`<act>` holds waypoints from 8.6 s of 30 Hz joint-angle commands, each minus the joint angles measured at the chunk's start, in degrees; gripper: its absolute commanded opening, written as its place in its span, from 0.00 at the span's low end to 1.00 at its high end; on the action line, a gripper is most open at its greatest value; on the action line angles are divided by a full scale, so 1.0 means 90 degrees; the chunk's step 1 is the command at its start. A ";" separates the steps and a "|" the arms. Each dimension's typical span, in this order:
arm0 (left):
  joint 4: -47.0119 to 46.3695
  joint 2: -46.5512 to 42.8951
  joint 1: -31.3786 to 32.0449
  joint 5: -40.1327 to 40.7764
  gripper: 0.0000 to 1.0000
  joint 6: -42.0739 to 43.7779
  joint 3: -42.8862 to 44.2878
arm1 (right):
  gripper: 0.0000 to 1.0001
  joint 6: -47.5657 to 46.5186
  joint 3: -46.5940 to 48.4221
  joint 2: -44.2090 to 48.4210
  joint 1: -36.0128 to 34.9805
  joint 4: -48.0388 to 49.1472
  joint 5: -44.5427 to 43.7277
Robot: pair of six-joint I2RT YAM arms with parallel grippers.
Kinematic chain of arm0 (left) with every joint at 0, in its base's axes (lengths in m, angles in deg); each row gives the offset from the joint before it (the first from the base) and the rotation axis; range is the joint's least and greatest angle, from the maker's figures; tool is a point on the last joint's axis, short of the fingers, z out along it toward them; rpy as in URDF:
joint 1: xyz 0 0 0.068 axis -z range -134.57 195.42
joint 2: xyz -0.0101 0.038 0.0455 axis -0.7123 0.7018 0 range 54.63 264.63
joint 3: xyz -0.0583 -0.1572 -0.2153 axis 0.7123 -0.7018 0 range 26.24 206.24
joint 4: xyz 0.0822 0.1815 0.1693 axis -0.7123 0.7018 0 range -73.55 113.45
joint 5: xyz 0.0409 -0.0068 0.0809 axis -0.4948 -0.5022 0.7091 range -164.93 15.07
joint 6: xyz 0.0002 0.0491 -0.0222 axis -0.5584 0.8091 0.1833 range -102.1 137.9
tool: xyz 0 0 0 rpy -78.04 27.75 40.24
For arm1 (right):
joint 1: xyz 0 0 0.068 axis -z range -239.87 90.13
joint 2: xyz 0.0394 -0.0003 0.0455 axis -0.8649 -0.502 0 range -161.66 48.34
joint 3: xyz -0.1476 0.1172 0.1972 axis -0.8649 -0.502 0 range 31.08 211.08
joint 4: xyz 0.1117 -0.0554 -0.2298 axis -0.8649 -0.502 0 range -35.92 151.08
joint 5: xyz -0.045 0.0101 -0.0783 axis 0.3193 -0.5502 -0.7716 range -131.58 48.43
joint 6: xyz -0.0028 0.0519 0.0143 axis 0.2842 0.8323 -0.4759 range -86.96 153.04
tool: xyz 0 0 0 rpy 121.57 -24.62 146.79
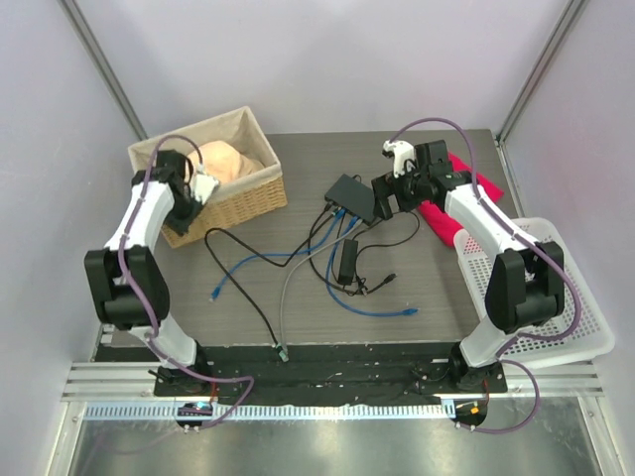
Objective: Pull the plug from the switch port
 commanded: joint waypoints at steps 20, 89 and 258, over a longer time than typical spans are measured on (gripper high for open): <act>-0.1359 -0.2448 0.2061 -0.4281 0.54 -0.2434 -0.0945 | 0.93 -0.0195 0.3000 -0.3099 0.0118 0.0933 -0.1729; -0.0616 -0.0319 0.3695 -0.1819 0.58 -0.1204 -0.1424 | 0.95 0.3576 0.0610 -0.0308 0.0196 0.1041 0.0176; -0.1233 0.2788 0.3060 -0.3665 0.64 -0.2883 0.3459 | 0.65 -0.0496 0.2963 -0.3160 -0.0175 -0.0600 0.1083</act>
